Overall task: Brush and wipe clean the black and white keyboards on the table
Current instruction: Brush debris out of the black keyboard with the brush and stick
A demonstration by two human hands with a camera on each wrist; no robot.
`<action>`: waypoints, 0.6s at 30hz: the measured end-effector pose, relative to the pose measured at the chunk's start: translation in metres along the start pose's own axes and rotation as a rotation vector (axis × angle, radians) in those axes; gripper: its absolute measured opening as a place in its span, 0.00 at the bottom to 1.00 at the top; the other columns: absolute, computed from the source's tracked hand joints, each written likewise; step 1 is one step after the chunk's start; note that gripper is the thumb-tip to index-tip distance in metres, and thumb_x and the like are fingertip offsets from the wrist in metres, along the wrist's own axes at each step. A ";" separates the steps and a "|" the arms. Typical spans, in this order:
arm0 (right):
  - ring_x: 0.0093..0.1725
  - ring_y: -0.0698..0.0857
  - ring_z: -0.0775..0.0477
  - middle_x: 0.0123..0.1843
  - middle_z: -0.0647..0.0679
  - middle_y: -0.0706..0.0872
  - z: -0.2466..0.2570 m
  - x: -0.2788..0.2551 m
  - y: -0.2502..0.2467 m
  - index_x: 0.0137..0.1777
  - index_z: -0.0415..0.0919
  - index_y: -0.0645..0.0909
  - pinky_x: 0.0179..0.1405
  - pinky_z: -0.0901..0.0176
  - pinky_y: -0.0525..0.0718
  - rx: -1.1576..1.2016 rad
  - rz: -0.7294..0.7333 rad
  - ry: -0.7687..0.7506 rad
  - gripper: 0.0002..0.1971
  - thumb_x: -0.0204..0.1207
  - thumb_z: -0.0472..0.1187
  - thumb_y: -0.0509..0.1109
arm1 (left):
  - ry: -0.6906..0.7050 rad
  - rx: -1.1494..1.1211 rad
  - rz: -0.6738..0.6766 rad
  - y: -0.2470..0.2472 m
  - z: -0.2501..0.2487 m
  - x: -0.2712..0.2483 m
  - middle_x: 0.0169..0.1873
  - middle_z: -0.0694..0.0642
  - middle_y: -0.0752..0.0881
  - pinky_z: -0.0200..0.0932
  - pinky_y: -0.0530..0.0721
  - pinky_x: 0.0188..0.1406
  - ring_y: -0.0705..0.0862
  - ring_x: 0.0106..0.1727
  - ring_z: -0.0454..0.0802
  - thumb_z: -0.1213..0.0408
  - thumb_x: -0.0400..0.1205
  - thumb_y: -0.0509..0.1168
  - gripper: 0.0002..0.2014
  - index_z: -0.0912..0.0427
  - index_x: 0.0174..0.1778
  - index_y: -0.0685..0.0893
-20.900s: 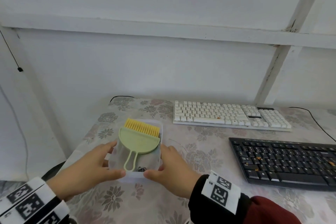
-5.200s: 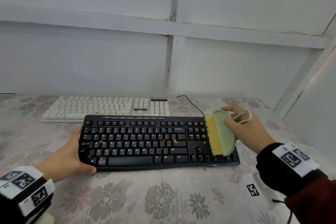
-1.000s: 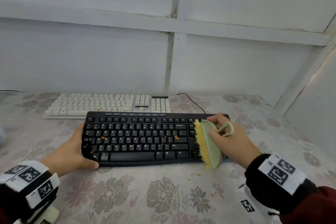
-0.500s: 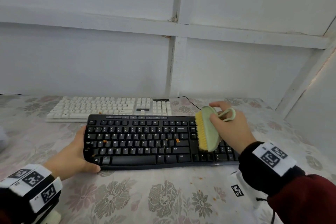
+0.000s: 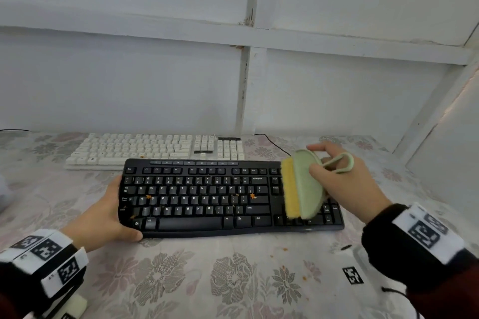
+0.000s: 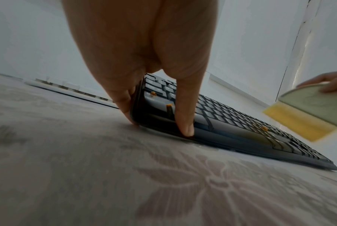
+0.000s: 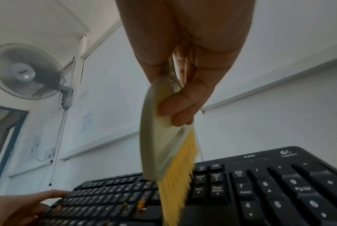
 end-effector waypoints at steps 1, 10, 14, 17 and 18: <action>0.29 0.80 0.57 0.38 0.46 0.84 0.000 0.005 0.002 0.54 0.54 0.79 0.20 0.72 0.76 -0.007 -0.014 -0.013 0.14 0.76 0.33 0.65 | -0.003 -0.001 0.002 0.000 -0.002 -0.001 0.57 0.42 0.76 0.38 0.73 0.49 0.77 0.57 0.48 0.75 0.56 0.81 0.58 0.31 0.66 0.49; 0.34 0.80 0.48 0.43 0.43 0.86 -0.023 -0.022 0.017 0.49 0.53 0.79 0.30 0.64 0.77 -0.109 0.175 0.021 0.10 0.76 0.35 0.65 | -0.019 0.018 0.008 -0.001 -0.005 -0.004 0.55 0.38 0.76 0.42 0.74 0.51 0.78 0.56 0.48 0.70 0.53 0.80 0.57 0.32 0.67 0.49; 0.33 0.79 0.54 0.40 0.47 0.85 -0.017 -0.020 0.000 0.45 0.51 0.83 0.28 0.70 0.75 -0.074 0.155 0.034 0.11 0.73 0.33 0.67 | -0.026 0.025 0.008 -0.001 -0.005 -0.004 0.56 0.38 0.76 0.43 0.74 0.52 0.78 0.57 0.49 0.72 0.55 0.81 0.58 0.32 0.67 0.49; 0.32 0.78 0.52 0.36 0.48 0.83 -0.006 0.001 -0.007 0.47 0.52 0.82 0.26 0.69 0.74 -0.037 0.008 -0.021 0.12 0.73 0.32 0.67 | -0.022 0.023 0.006 -0.001 -0.006 -0.004 0.56 0.38 0.75 0.42 0.74 0.52 0.77 0.57 0.47 0.67 0.50 0.79 0.58 0.32 0.68 0.48; 0.31 0.77 0.53 0.36 0.49 0.82 -0.003 0.008 -0.006 0.50 0.51 0.81 0.23 0.72 0.73 -0.016 -0.011 -0.030 0.12 0.74 0.32 0.66 | -0.025 0.020 0.006 -0.001 -0.006 -0.004 0.56 0.39 0.76 0.42 0.74 0.51 0.78 0.56 0.46 0.67 0.51 0.79 0.58 0.32 0.67 0.49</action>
Point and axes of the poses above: each hand's wrist, its own x-axis towards the middle knuckle, its own y-axis out of the palm, z = x × y, the point moved 1 cm from there along x, towards the middle knuckle
